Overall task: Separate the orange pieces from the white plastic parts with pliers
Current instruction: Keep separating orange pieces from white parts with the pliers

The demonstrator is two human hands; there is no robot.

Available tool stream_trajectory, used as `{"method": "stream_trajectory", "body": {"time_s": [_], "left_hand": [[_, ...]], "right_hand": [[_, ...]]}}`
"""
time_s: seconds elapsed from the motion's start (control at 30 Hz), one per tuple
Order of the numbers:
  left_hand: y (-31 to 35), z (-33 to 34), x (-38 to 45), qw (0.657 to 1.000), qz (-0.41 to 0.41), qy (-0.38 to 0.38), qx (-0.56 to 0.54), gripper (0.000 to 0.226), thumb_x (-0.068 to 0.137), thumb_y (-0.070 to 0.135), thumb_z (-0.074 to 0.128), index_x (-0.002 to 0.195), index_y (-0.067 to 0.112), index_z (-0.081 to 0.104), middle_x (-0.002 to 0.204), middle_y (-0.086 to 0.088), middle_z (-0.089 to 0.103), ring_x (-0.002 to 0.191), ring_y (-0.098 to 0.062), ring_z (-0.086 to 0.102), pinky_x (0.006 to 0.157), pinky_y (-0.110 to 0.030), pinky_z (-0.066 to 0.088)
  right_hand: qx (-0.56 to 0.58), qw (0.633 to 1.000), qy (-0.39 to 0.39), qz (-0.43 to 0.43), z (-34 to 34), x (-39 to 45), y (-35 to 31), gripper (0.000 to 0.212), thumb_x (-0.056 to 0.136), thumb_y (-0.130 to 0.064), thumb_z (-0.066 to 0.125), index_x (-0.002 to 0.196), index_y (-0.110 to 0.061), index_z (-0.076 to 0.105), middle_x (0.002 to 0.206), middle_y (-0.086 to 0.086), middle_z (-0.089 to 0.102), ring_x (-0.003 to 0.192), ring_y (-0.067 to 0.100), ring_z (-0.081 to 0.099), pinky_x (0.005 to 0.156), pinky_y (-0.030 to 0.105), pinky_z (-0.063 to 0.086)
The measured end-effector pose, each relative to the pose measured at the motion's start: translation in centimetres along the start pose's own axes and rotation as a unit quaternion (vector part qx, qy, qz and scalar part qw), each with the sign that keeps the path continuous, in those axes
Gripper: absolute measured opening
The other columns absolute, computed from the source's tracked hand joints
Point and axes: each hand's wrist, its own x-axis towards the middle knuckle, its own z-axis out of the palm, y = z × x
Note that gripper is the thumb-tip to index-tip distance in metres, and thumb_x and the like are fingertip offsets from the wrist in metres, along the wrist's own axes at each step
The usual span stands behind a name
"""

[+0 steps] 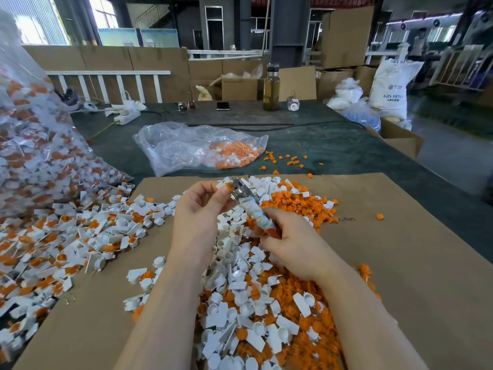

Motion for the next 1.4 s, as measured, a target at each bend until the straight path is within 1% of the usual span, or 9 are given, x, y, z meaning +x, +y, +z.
{"method": "stream_trajectory", "body": {"time_s": [0.3,0.5,0.67,0.8,0.87,1.0,1.17,1.27,1.4], "left_hand": [[0.2,0.2,-0.2,1.000,-0.021,0.007,-0.012,0.014,0.092,0.001,0.062,0.082,0.010,0.064,0.064,0.011,0.067,0.059,-0.002,0.063,0.064,-0.016,0.053],[0.5,-0.4,-0.1,0.992,-0.093,0.041,-0.072,0.006,0.090,0.009,0.067,0.085,0.008,0.067,0.071,0.003,0.073,0.064,-0.008,0.070,0.066,-0.020,0.058],[0.8,-3.0,0.8,0.922,-0.217,0.200,-0.249,0.014,0.092,0.019,0.065,0.101,0.009,0.070,0.086,-0.004,0.078,0.080,-0.012,0.076,0.062,-0.020,0.060],[1.1,-5.2,1.8,0.842,-0.223,0.291,-0.397,0.014,0.100,0.014,0.055,0.108,0.009,0.065,0.078,-0.005,0.077,0.074,-0.011,0.076,0.067,-0.022,0.061],[0.9,-6.1,2.1,0.814,-0.211,0.310,-0.443,0.018,0.102,0.012,0.051,0.113,0.008,0.065,0.086,-0.006,0.077,0.073,-0.011,0.075,0.068,-0.023,0.061],[0.5,-6.8,2.3,0.788,-0.180,0.323,-0.492,0.024,0.104,0.011,0.046,0.122,0.008,0.062,0.104,-0.004,0.075,0.078,-0.010,0.074,0.070,-0.024,0.060],[0.5,-6.7,2.0,0.772,-0.145,0.330,-0.523,0.023,0.098,0.006,0.055,0.120,0.007,0.061,0.101,-0.007,0.075,0.084,-0.013,0.075,0.079,-0.027,0.060],[0.7,-6.3,1.9,0.823,-0.173,0.297,-0.452,0.019,0.095,0.012,0.062,0.114,0.009,0.064,0.098,-0.003,0.076,0.078,-0.007,0.074,0.073,-0.023,0.060],[1.2,-4.1,1.3,0.963,-0.210,0.157,-0.068,0.015,0.086,0.021,0.073,0.100,0.021,0.072,0.079,0.011,0.075,0.076,-0.005,0.066,0.068,-0.023,0.053]], "right_hand": [[-0.018,1.000,0.007,-0.001,0.2,0.1,0.3,0.015,0.088,-0.015,0.054,0.101,-0.019,0.061,0.082,-0.001,0.065,0.068,0.018,0.059,0.063,0.046,0.053],[-0.051,0.998,0.035,-0.002,0.7,0.2,0.6,0.016,0.086,-0.018,0.054,0.082,-0.032,0.050,0.070,-0.010,0.054,0.062,0.009,0.052,0.053,0.032,0.041],[-0.078,0.990,0.113,0.028,0.6,0.5,1.5,0.002,0.092,-0.025,0.055,0.094,-0.026,0.055,0.071,-0.010,0.057,0.060,0.008,0.053,0.050,0.024,0.036],[-0.114,0.975,0.182,0.063,0.2,0.7,2.1,0.008,0.094,-0.030,0.055,0.087,-0.030,0.051,0.071,-0.014,0.054,0.059,0.005,0.051,0.048,0.019,0.030],[-0.125,0.967,0.206,0.082,0.0,0.8,2.4,0.012,0.094,-0.031,0.056,0.083,-0.031,0.049,0.069,-0.016,0.052,0.059,0.004,0.050,0.047,0.017,0.028],[-0.147,0.960,0.208,0.117,-0.2,0.9,2.9,0.012,0.094,-0.033,0.055,0.085,-0.026,0.051,0.070,-0.013,0.051,0.060,0.005,0.051,0.046,0.021,0.030],[-0.165,0.957,0.193,0.142,-0.3,0.9,3.2,0.022,0.093,-0.032,0.055,0.072,-0.029,0.048,0.068,-0.010,0.054,0.060,0.007,0.052,0.046,0.023,0.032],[-0.174,0.960,0.169,0.142,-0.1,0.8,3.1,0.025,0.091,-0.034,0.057,0.069,-0.031,0.045,0.068,-0.011,0.055,0.060,0.006,0.052,0.046,0.022,0.032],[-0.209,0.960,0.137,0.125,0.2,0.9,2.9,0.018,0.090,-0.041,0.059,0.078,-0.030,0.049,0.072,-0.013,0.053,0.063,0.007,0.051,0.047,0.024,0.035]]}}
